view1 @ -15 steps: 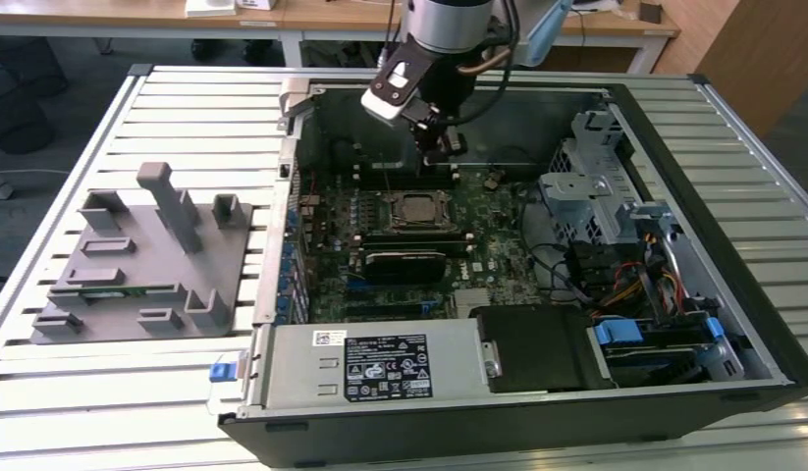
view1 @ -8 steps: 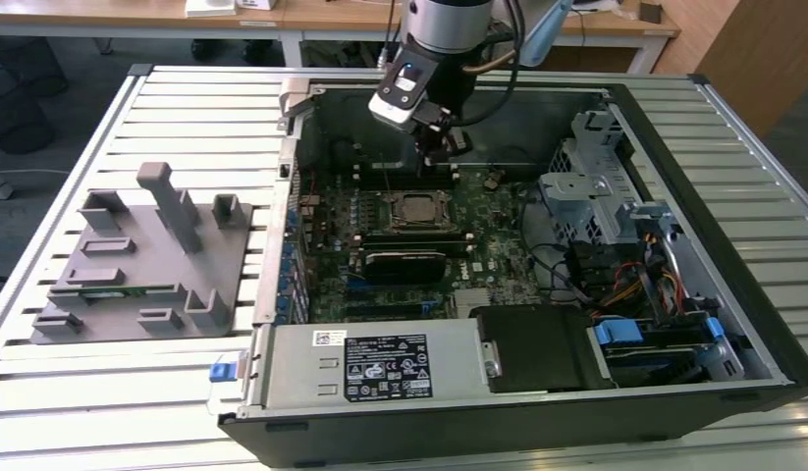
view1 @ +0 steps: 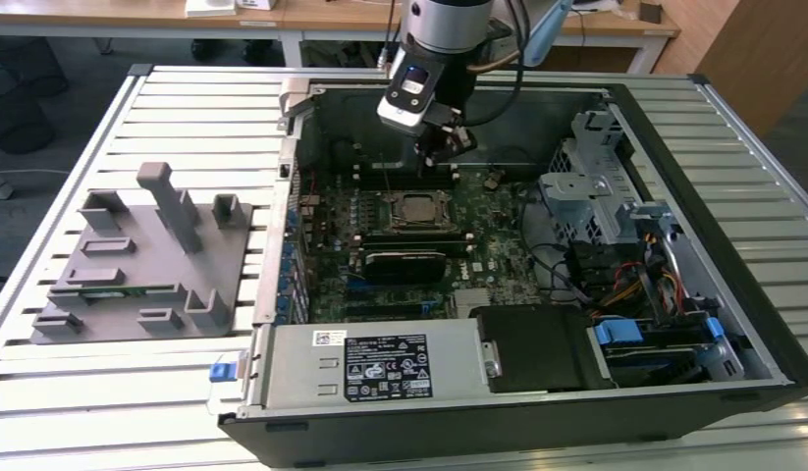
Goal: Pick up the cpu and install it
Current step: 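Install the first cpu locking lever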
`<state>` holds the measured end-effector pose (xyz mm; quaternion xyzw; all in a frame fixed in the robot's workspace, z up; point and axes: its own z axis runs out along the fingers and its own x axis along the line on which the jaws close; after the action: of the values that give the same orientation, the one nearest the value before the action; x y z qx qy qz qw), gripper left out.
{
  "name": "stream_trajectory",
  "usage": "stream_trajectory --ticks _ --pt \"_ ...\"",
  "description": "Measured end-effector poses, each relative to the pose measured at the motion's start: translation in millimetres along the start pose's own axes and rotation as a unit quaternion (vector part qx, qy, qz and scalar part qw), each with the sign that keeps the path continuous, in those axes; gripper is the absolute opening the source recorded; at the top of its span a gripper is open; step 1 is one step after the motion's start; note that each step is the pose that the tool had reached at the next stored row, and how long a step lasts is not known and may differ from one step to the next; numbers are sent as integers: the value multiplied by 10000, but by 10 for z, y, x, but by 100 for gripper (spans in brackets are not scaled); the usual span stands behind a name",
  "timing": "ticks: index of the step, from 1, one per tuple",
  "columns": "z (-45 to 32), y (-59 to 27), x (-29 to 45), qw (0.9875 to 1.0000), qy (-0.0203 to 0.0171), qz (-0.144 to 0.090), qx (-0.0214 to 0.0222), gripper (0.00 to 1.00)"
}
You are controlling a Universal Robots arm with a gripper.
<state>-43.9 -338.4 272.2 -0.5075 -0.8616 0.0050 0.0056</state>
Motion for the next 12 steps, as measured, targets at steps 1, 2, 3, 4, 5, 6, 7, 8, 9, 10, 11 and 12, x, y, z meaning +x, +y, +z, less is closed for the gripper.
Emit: stream_trajectory --ticks 1,2,3,4,5,6,7,8,9,10,11,12 --pt "0 0 0 10000 -1 -56 0 11" --pt "0 0 0 9999 -1 -106 0 11" --pt "0 0 0 9999 -2 -152 1 11" --pt "0 0 0 9998 -3 -195 1 11" --pt "0 0 0 9997 -3 -233 1 11" --pt "0 0 0 9996 -4 -269 1 11" --pt "0 0 0 9995 -4 -308 2 11" --pt "0 -1 1 9994 -5 -347 2 11" --pt "0 -2 1 9992 -6 -390 2 11" --pt "0 -2 1 9991 -6 -432 2 11" --pt "0 -2 1 9989 -7 -477 3 11" --pt "0 -2 1 9986 -8 -521 3 11"
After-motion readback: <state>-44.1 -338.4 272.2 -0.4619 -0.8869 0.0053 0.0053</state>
